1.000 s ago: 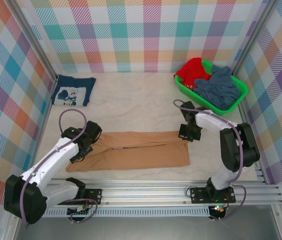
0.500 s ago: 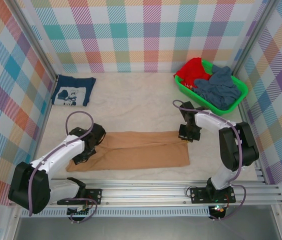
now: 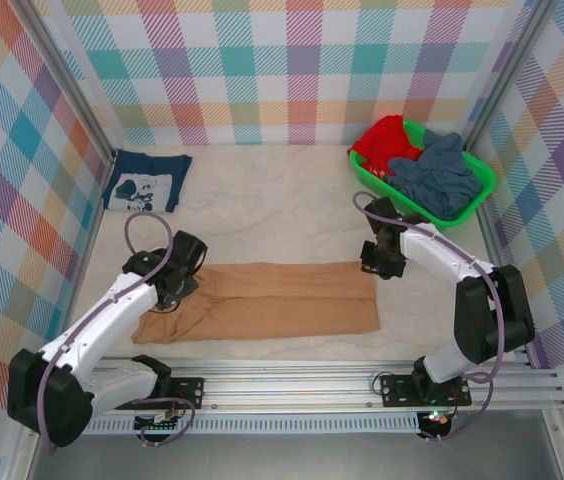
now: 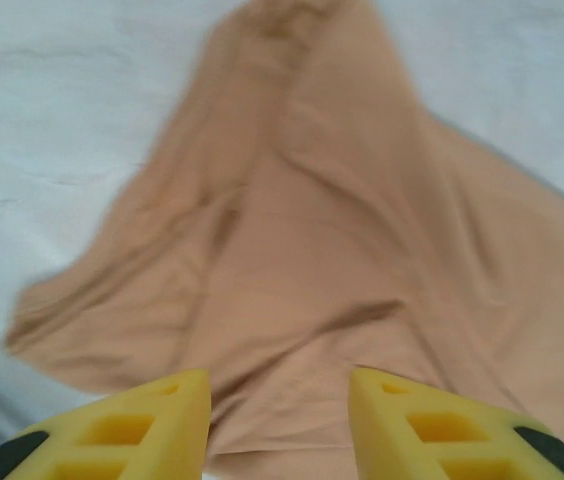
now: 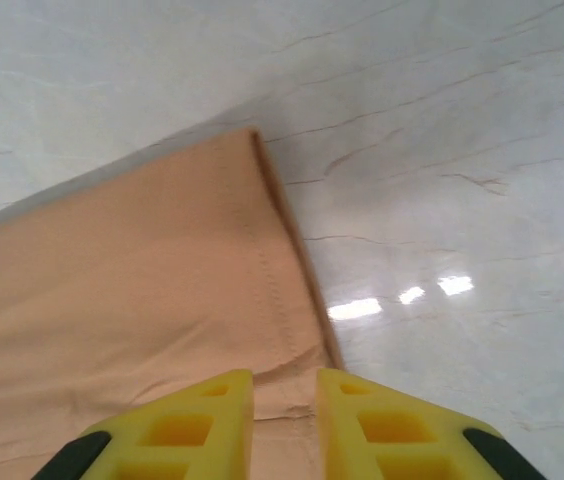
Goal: Fold and stack the t-shirts
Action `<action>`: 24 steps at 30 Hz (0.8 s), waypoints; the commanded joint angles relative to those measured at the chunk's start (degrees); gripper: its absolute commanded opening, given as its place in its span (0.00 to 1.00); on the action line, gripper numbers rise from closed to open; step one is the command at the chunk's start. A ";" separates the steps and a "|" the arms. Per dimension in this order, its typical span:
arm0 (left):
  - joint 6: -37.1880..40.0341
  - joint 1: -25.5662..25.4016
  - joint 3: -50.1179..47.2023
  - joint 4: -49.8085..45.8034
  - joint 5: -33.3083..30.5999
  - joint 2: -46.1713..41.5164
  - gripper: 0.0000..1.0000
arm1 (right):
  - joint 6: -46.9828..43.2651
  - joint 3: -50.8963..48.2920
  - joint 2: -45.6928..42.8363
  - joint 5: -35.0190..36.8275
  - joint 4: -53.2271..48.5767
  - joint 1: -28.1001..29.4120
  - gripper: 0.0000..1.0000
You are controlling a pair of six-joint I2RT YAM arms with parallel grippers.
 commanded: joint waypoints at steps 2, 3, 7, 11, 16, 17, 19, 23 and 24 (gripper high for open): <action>5.75 1.52 -1.75 11.45 8.69 8.80 0.38 | 1.12 -1.35 3.65 -6.74 4.80 1.20 0.18; 6.95 1.94 -1.90 12.99 9.25 10.36 0.38 | 1.37 -1.91 4.01 -7.42 5.65 1.22 0.18; 11.48 4.88 -3.73 18.12 11.17 12.76 0.38 | 0.71 -2.40 6.12 -7.76 6.21 1.39 0.18; 13.96 6.10 -5.04 18.09 11.98 13.32 0.35 | 0.43 -2.74 6.39 -7.43 6.12 1.39 0.17; 14.68 6.23 -8.18 20.53 13.87 12.81 0.29 | 0.84 -3.28 6.23 -7.41 6.21 1.39 0.17; 14.63 6.23 -8.39 20.50 14.30 12.68 0.28 | 0.82 -3.28 6.24 -7.38 6.17 1.39 0.17; 14.57 6.11 -8.78 20.18 15.06 12.00 0.24 | 0.84 -3.13 6.21 -7.17 6.08 1.39 0.17; 14.54 6.10 -9.02 18.05 13.62 8.95 0.11 | 0.87 -2.78 6.31 -6.75 5.90 1.46 0.17; 14.55 6.14 -8.93 17.45 13.72 7.88 0.09 | 0.87 -2.67 6.32 -6.81 5.92 1.48 0.17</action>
